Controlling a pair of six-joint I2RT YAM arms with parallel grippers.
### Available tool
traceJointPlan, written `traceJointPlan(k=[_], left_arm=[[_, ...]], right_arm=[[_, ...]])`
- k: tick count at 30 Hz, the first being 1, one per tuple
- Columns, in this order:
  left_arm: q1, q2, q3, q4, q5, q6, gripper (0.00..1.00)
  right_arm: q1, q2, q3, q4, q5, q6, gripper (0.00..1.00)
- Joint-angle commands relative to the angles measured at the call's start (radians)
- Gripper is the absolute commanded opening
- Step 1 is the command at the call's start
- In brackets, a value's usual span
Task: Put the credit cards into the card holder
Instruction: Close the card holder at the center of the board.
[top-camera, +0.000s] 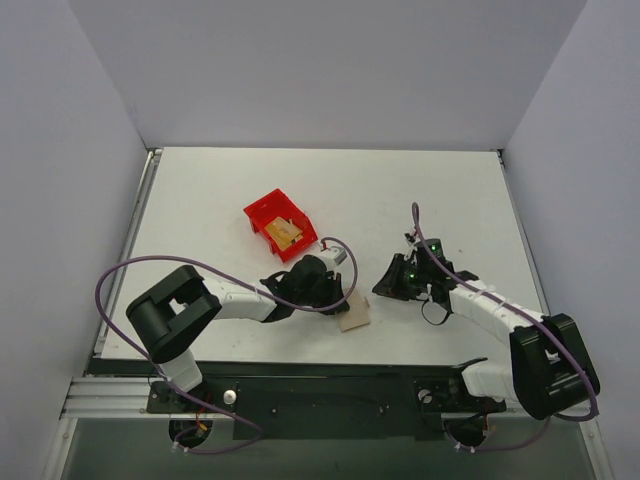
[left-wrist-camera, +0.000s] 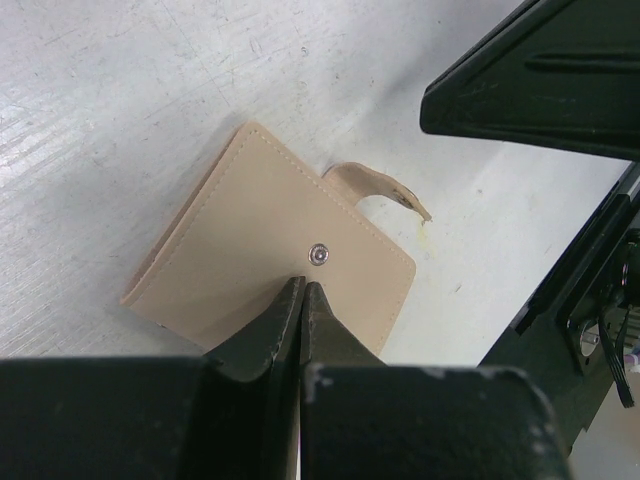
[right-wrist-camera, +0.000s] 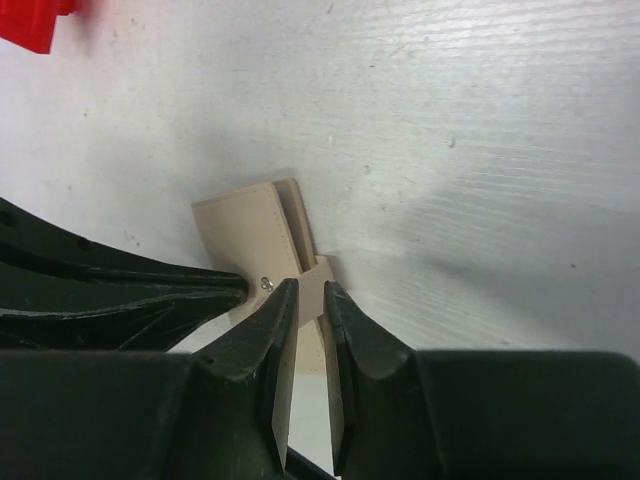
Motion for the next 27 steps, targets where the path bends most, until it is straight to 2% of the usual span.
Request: traceJointPlan(k=[1, 12, 27], left_arm=[[-0.001, 0.002, 0.001, 0.029, 0.009, -0.001, 0.05], [-0.003, 0.008, 0.001, 0.028, 0.012, -0.002, 0.04], [-0.001, 0.010, 0.005, 0.026, 0.009, -0.004, 0.04]], right_arm=[[-0.008, -0.034, 0.042, -0.150, 0.117, -0.080, 0.13], [-0.008, 0.027, 0.018, 0.013, -0.092, -0.055, 0.11], [0.000, 0.082, 0.024, 0.039, -0.167, -0.055, 0.08]])
